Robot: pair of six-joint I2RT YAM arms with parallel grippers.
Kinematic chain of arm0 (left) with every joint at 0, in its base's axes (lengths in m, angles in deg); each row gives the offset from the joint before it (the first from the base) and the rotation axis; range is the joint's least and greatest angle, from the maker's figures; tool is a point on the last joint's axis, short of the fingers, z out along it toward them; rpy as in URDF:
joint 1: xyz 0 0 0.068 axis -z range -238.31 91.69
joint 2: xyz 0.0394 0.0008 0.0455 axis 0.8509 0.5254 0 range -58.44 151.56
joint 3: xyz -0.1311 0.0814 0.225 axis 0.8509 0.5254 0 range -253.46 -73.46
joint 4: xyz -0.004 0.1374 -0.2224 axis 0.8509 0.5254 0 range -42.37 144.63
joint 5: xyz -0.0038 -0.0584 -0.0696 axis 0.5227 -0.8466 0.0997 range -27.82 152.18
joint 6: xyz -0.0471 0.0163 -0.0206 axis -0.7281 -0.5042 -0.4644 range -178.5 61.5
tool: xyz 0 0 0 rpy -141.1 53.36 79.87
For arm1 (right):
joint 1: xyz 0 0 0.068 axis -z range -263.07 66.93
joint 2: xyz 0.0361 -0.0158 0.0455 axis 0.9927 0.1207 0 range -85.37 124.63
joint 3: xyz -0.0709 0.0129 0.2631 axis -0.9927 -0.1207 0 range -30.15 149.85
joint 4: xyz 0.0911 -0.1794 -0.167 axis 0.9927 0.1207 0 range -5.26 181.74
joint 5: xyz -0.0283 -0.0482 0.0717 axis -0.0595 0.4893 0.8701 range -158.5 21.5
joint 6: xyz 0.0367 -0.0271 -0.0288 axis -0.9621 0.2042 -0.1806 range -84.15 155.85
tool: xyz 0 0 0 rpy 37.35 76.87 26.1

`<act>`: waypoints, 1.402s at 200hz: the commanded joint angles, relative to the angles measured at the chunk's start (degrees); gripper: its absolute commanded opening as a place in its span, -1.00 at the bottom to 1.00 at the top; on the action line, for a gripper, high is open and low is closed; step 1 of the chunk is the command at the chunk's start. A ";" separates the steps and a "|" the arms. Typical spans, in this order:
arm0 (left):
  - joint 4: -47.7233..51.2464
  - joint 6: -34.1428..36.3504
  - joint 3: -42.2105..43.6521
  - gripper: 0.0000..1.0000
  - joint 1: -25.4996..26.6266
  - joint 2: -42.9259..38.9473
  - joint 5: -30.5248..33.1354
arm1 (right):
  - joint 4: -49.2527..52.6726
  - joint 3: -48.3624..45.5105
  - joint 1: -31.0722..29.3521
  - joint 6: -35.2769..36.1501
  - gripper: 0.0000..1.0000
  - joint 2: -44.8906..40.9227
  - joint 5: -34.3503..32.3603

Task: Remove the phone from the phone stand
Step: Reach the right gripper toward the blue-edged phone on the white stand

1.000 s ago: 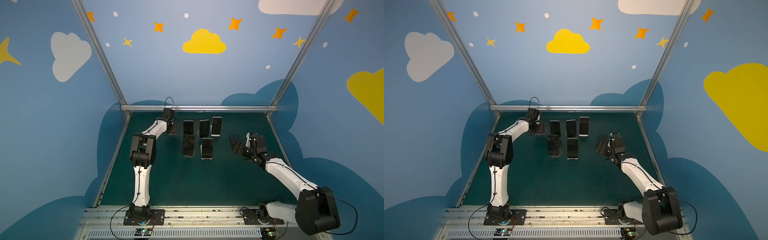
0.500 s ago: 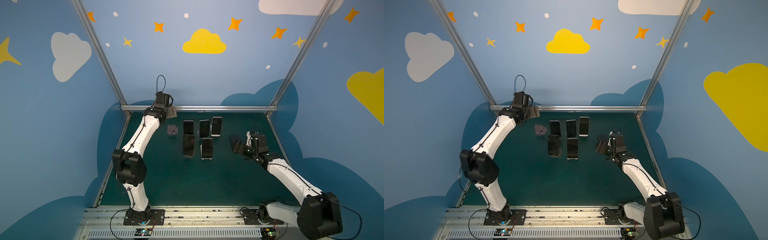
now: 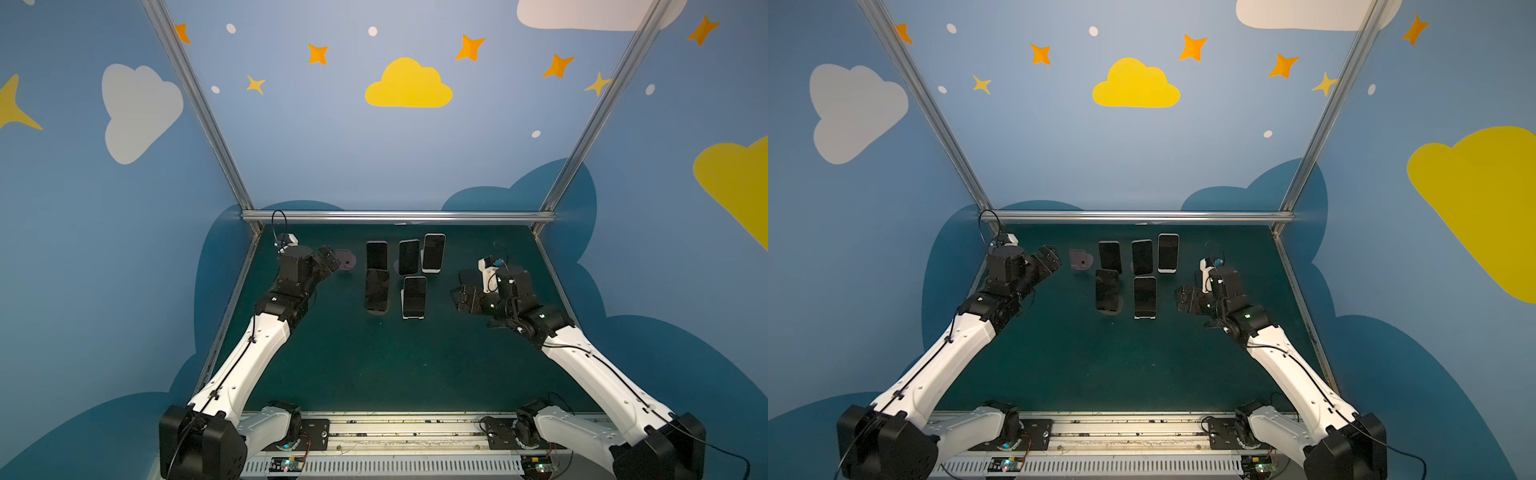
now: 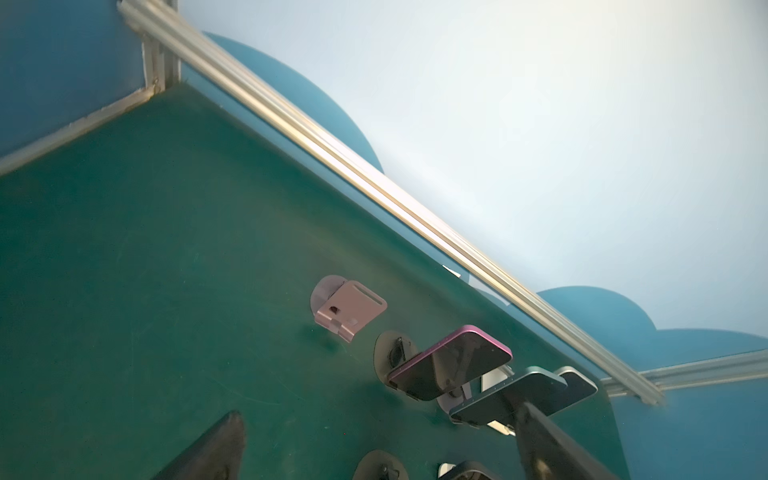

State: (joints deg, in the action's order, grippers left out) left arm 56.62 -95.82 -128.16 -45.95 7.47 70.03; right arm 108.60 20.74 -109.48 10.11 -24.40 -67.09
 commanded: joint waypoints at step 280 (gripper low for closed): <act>-10.41 -25.47 5.85 1.00 -11.18 0.66 -17.20 | -4.07 11.86 -20.12 -4.59 0.86 10.39 -23.48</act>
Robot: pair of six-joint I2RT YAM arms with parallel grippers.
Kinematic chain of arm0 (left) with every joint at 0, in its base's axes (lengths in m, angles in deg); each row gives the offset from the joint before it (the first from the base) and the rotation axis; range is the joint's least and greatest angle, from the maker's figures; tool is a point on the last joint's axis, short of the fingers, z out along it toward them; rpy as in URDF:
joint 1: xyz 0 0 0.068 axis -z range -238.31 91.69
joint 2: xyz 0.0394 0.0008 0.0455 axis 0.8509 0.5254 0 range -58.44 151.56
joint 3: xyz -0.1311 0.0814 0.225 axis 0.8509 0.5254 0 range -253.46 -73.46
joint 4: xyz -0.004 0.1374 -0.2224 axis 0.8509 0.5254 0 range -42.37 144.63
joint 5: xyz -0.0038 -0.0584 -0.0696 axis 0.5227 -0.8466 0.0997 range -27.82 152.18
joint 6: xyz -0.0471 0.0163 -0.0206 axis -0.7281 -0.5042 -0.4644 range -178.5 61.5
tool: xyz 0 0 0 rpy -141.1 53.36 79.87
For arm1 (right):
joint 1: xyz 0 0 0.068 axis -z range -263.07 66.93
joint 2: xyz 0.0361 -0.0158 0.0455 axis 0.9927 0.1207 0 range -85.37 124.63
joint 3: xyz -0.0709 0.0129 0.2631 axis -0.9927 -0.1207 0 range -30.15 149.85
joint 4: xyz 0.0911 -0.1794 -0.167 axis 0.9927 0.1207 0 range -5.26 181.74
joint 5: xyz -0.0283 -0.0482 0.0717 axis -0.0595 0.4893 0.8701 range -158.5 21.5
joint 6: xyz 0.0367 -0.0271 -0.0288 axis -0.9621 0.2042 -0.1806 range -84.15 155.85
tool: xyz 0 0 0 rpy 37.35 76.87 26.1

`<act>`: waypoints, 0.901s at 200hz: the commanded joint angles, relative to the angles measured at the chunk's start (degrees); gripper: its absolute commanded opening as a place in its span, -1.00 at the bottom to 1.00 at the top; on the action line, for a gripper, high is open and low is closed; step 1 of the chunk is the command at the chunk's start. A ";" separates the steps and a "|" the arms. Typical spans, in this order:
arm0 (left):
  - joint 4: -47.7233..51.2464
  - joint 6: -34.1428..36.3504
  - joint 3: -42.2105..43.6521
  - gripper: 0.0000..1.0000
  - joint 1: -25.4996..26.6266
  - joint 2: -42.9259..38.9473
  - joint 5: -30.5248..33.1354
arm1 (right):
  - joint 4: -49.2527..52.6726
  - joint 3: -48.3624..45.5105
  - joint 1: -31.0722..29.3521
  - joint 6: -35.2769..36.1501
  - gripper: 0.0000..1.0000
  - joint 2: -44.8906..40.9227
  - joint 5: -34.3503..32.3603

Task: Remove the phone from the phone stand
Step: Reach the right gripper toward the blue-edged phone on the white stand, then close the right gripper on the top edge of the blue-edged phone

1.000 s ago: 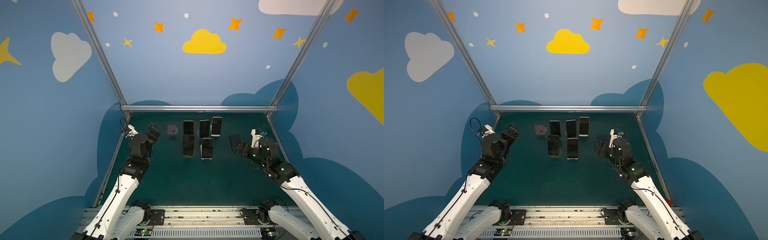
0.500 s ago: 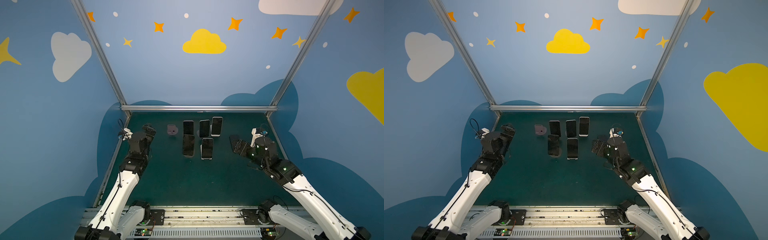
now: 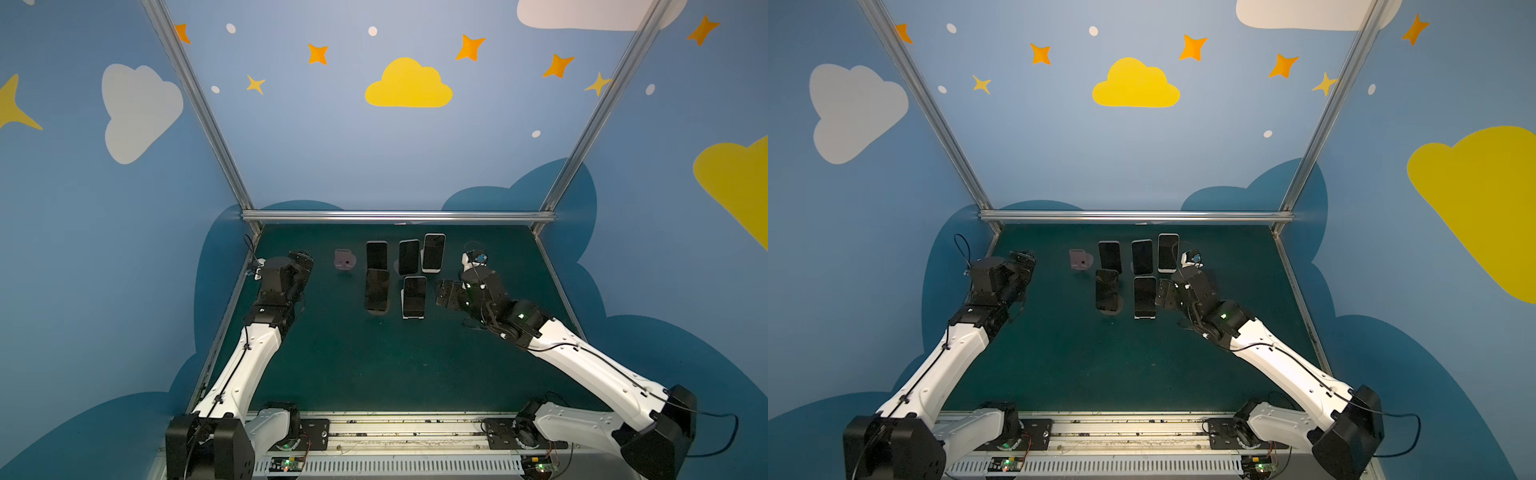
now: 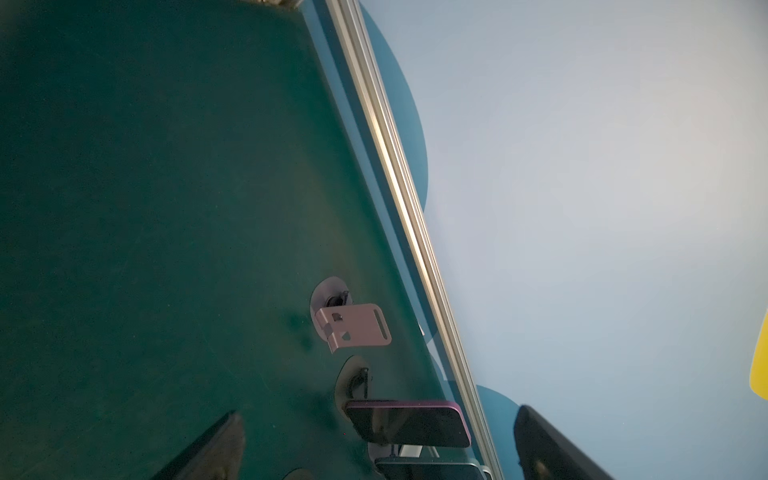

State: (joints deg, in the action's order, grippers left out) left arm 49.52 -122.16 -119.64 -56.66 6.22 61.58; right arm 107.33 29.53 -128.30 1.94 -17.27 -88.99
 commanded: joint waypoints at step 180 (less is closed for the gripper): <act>-9.96 -0.15 -6.21 1.00 -0.46 10.93 -25.25 | -4.85 15.92 -1.79 -0.27 0.91 27.62 -4.08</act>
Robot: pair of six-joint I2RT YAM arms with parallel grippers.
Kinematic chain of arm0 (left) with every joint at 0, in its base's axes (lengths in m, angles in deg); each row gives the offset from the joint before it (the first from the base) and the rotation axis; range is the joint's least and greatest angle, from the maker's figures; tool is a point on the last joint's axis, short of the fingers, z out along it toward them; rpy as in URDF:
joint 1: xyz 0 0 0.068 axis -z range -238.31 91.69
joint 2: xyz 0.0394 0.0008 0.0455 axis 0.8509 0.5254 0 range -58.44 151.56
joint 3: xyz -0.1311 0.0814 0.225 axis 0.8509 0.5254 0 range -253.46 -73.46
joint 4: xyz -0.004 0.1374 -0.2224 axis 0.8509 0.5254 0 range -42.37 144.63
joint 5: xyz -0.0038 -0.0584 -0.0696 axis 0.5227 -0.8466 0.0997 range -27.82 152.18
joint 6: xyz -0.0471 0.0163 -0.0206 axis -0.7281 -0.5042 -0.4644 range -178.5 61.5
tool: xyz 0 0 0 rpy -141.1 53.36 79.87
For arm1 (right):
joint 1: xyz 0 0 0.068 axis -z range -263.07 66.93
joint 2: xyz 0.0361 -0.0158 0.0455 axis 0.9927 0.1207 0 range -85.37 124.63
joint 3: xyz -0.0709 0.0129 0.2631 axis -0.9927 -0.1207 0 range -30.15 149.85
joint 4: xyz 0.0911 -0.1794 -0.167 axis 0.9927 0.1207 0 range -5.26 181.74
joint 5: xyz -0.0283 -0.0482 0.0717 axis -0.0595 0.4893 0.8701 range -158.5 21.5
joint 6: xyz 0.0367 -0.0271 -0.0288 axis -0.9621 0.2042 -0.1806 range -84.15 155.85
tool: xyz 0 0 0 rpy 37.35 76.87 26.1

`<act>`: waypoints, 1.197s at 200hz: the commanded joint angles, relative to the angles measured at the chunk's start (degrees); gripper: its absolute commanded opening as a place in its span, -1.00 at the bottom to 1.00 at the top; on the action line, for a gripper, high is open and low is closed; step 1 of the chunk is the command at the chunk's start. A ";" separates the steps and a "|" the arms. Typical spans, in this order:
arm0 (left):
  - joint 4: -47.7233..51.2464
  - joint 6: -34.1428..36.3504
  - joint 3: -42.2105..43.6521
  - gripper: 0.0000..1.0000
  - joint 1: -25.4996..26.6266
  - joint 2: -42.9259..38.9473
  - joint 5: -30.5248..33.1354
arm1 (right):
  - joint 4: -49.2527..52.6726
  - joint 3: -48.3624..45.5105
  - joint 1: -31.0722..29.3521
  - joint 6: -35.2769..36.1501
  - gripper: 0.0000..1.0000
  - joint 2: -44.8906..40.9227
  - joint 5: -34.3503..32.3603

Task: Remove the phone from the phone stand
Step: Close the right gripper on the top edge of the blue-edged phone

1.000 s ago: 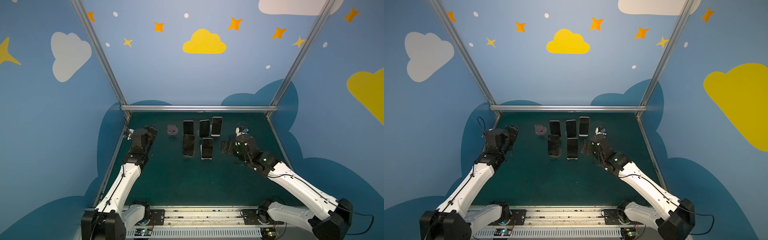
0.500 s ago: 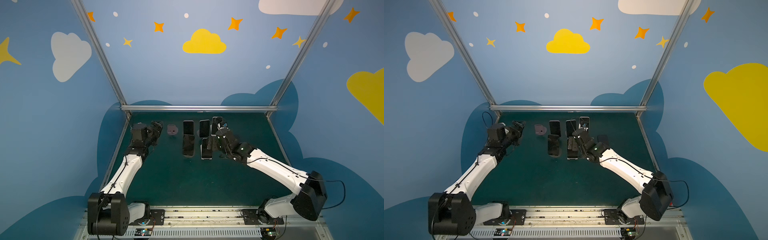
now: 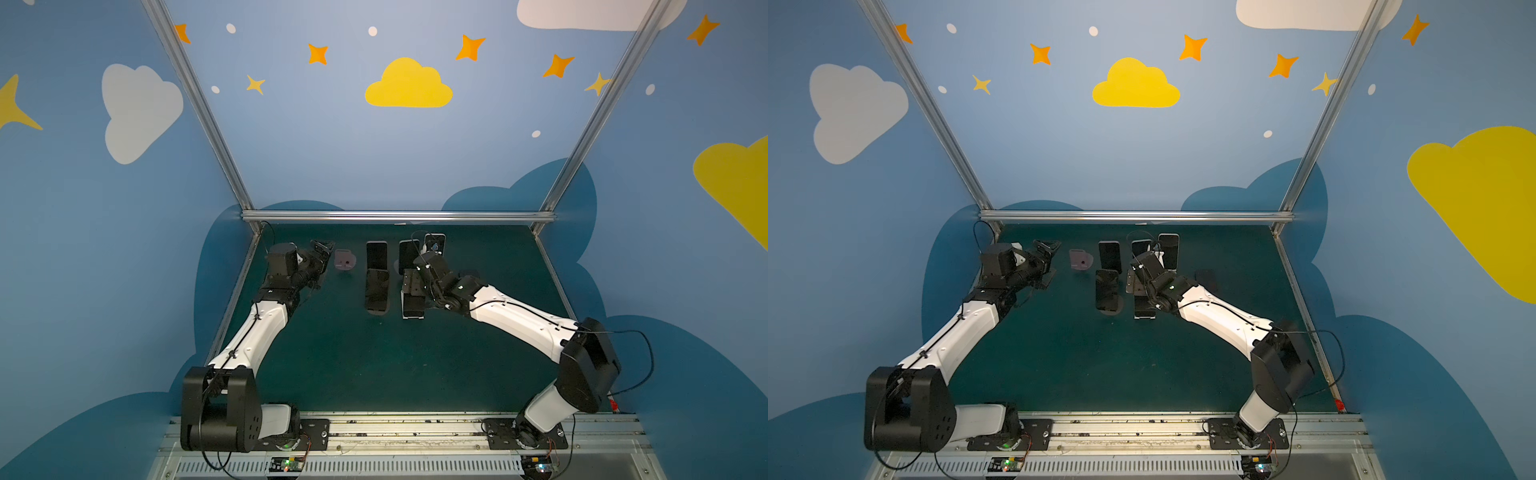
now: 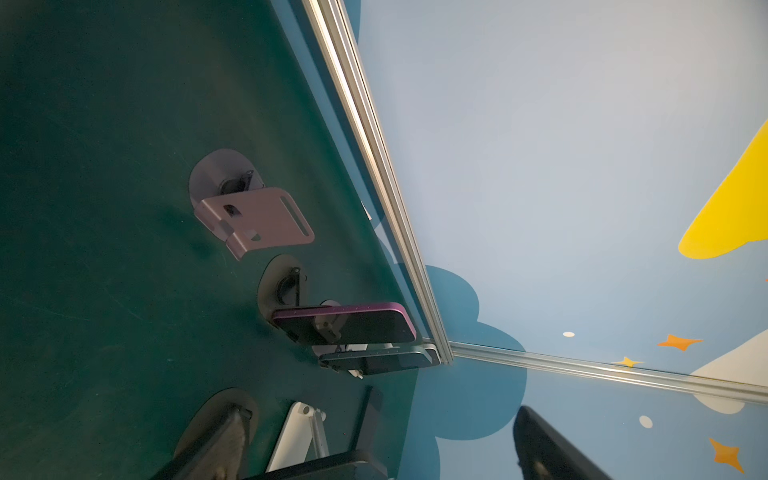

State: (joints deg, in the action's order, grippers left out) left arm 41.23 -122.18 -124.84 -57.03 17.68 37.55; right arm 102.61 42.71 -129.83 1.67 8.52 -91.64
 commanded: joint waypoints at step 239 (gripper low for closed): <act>-5.74 -2.24 -0.21 1.00 -0.54 0.32 -3.59 | 2.71 6.55 -0.88 -1.90 0.59 10.16 -3.07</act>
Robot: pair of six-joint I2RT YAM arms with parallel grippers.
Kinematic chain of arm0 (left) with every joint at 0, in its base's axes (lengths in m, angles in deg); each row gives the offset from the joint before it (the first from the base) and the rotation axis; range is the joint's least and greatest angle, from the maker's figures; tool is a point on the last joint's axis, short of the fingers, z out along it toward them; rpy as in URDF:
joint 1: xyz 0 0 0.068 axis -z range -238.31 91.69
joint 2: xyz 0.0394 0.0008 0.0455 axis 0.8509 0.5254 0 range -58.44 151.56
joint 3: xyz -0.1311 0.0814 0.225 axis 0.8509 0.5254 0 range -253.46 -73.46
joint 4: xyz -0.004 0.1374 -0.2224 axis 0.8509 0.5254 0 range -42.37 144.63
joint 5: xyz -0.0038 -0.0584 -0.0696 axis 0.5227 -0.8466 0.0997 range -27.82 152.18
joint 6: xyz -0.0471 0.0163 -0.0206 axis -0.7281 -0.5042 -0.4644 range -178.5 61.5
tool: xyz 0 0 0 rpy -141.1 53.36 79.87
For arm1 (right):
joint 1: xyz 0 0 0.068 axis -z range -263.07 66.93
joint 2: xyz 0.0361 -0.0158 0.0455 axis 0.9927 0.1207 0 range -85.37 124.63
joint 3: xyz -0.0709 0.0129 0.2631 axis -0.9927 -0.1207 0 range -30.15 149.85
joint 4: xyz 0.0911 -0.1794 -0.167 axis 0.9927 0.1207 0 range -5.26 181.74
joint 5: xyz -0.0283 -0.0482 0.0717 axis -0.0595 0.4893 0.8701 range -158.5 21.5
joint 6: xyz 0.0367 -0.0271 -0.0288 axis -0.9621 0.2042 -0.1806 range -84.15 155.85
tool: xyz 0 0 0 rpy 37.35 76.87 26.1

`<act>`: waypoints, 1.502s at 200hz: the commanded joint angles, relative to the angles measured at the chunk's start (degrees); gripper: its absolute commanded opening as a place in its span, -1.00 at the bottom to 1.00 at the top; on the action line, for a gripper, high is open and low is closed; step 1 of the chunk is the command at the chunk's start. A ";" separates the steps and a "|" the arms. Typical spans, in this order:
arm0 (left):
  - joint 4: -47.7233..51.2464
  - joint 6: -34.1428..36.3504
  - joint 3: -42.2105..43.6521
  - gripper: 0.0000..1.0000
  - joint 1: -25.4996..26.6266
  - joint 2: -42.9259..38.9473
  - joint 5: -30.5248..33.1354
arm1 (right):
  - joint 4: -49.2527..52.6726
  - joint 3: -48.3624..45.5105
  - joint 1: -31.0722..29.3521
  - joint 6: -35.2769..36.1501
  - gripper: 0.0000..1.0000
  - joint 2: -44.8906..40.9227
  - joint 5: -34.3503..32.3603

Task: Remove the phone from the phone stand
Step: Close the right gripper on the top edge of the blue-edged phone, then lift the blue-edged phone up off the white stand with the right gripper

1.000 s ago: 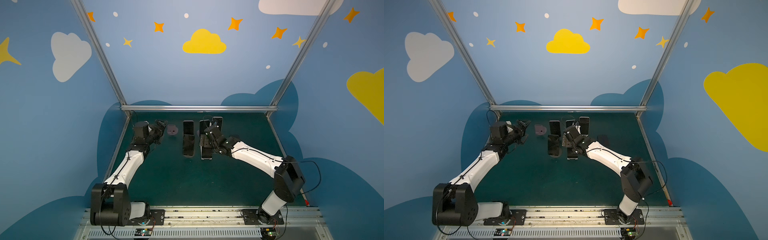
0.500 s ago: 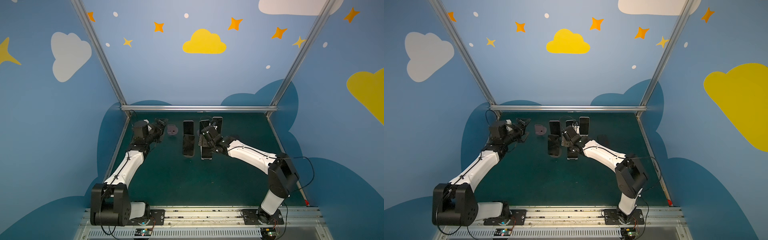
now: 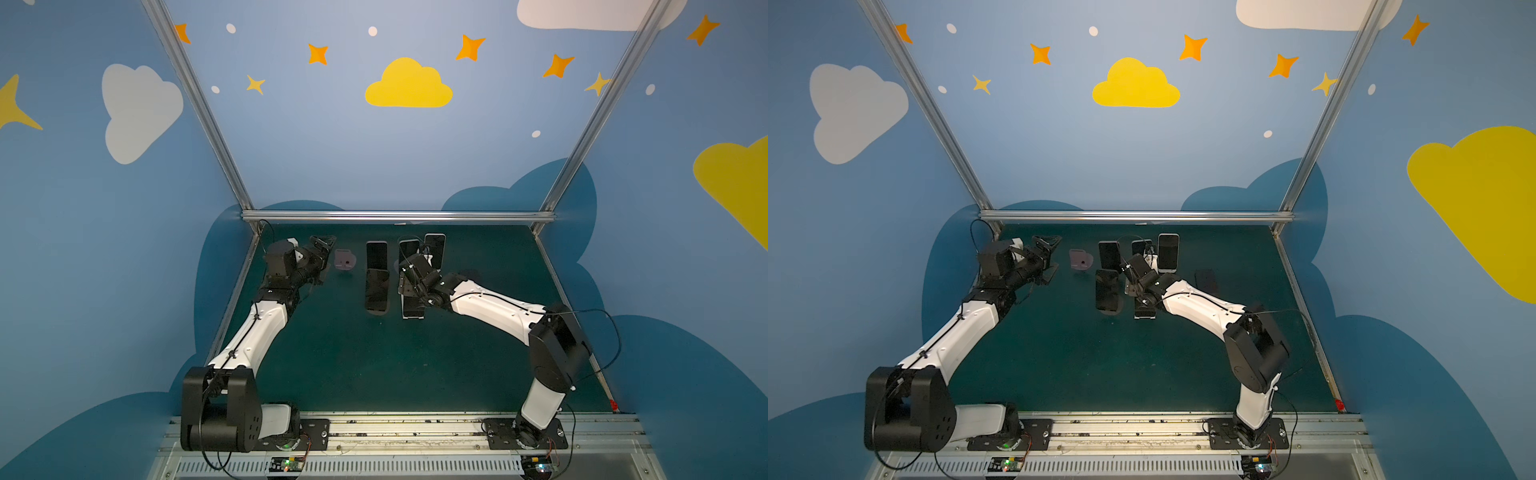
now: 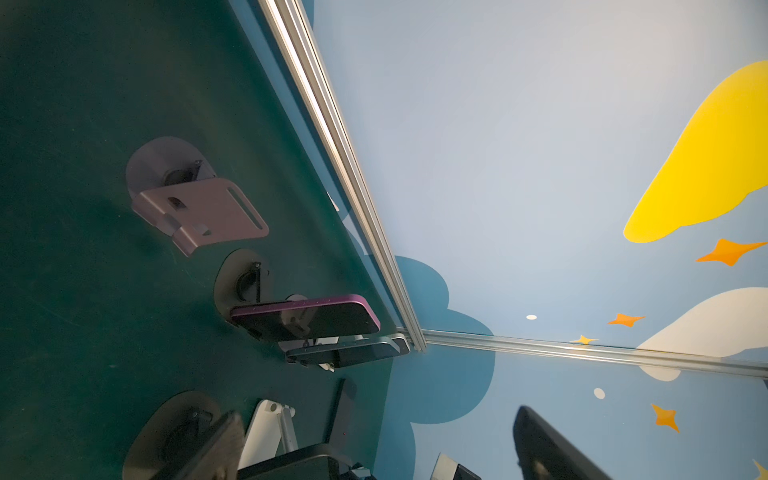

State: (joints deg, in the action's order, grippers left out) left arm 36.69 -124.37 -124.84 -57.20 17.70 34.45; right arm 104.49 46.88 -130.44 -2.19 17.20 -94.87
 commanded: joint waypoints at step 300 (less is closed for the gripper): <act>-5.76 0.12 0.63 1.00 -0.51 -0.66 -1.84 | -6.48 -6.02 -0.38 11.39 0.25 -12.34 4.39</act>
State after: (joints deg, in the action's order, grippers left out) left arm 32.77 -124.37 -124.64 -57.66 17.70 33.23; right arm 100.38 40.54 -130.58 7.90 8.48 -90.94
